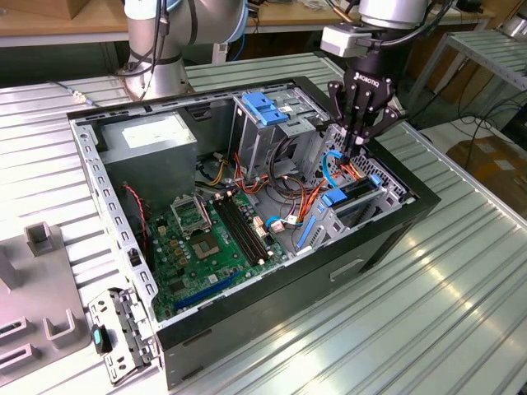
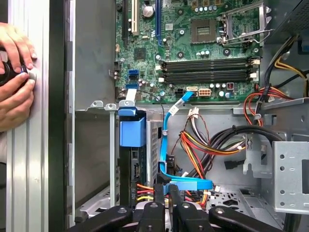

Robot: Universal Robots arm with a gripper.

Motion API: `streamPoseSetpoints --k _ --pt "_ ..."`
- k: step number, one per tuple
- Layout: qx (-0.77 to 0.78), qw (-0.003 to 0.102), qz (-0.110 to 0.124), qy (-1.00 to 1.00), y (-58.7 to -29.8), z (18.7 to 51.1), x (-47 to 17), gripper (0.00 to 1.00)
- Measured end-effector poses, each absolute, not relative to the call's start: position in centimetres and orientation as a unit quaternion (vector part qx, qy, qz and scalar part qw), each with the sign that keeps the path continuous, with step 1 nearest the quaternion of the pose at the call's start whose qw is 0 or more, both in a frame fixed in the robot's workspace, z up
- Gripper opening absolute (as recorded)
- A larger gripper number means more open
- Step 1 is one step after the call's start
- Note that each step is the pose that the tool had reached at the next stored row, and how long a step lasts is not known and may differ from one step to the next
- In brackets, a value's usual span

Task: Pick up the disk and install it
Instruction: 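Insert the second disk wire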

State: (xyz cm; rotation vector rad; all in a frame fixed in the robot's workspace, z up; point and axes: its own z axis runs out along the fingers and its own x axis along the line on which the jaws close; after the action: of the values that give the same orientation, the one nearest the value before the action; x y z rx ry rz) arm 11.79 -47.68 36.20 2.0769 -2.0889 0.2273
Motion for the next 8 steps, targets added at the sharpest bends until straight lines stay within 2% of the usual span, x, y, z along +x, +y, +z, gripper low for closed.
streamPoseSetpoints --k 2,3,8 --pt "0.7 0.094 0.077 -0.704 -47.68 36.19 11.8 0.19" --pt "0.7 0.094 0.077 -0.704 -47.67 36.19 11.81 0.25" --pt "0.7 0.094 0.077 -0.704 -47.67 36.19 11.79 0.25"
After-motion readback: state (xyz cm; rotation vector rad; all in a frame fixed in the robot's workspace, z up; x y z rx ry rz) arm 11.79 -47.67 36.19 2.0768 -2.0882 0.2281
